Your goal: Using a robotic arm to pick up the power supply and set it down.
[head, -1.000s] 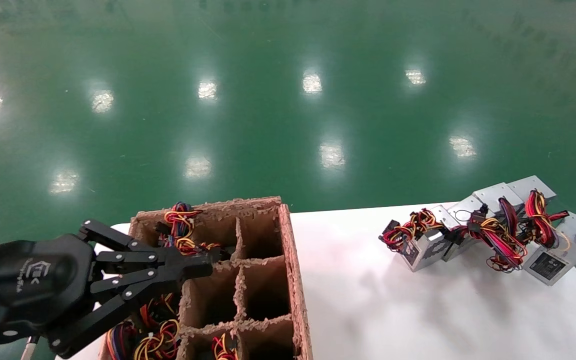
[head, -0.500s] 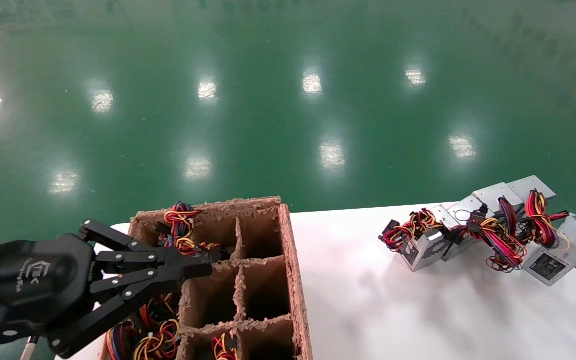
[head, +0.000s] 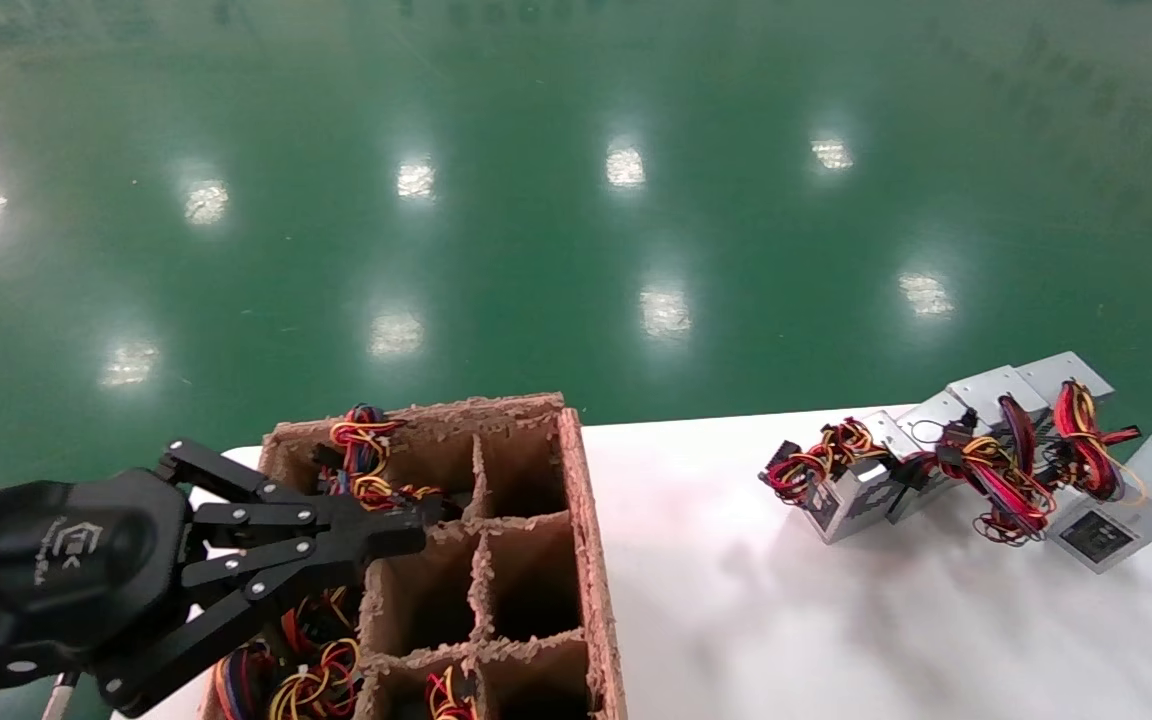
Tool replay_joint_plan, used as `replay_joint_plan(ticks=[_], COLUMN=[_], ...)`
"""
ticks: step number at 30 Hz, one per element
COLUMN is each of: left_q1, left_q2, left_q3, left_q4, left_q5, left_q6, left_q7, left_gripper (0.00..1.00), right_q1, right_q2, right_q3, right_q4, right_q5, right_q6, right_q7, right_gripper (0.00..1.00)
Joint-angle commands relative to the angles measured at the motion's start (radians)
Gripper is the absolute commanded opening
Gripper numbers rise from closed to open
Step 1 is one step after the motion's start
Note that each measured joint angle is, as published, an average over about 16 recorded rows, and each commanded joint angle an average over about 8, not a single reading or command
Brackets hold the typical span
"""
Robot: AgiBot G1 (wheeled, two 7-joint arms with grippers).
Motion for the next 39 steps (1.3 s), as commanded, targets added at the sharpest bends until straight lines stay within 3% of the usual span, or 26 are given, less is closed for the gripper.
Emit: replay_joint_plan(ticks=[1, 8, 9, 16, 17, 39], left_q1=[0.0, 0.0, 0.0, 0.0, 0.0, 0.0], left_q2=[0.0, 0.0, 0.0, 0.0, 0.0, 0.0], left_q3=[0.0, 0.0, 0.0, 0.0, 0.0, 0.0], left_q4=[0.0, 0.0, 0.0, 0.0, 0.0, 0.0], left_q5=[0.0, 0.0, 0.0, 0.0, 0.0, 0.0], left_q6=[0.0, 0.0, 0.0, 0.0, 0.0, 0.0], left_q7=[0.0, 0.0, 0.0, 0.0, 0.0, 0.0], left_gripper=[0.0, 0.0, 0.07, 0.95, 1.0, 1.0], right_q1=[0.012, 0.053, 0.059, 0.1, 0.106, 0.235], right_q2=[-0.002, -0.011, -0.012, -0.02, -0.022, -0.048], right_q3=[-0.006, -0.026, -0.029, -0.049, -0.052, -0.117], right_q4=[0.022, 0.1, 0.111, 0.189, 0.2, 0.446], right_q5=[-0.02, -0.091, -0.101, -0.171, -0.181, -0.404], right_q6=[-0.024, -0.108, -0.121, -0.205, -0.217, -0.483], right_q7=[0.013, 0.057, 0.064, 0.108, 0.115, 0.256], right_gripper=[1.0, 1.0, 1.0, 1.0, 1.0, 1.0])
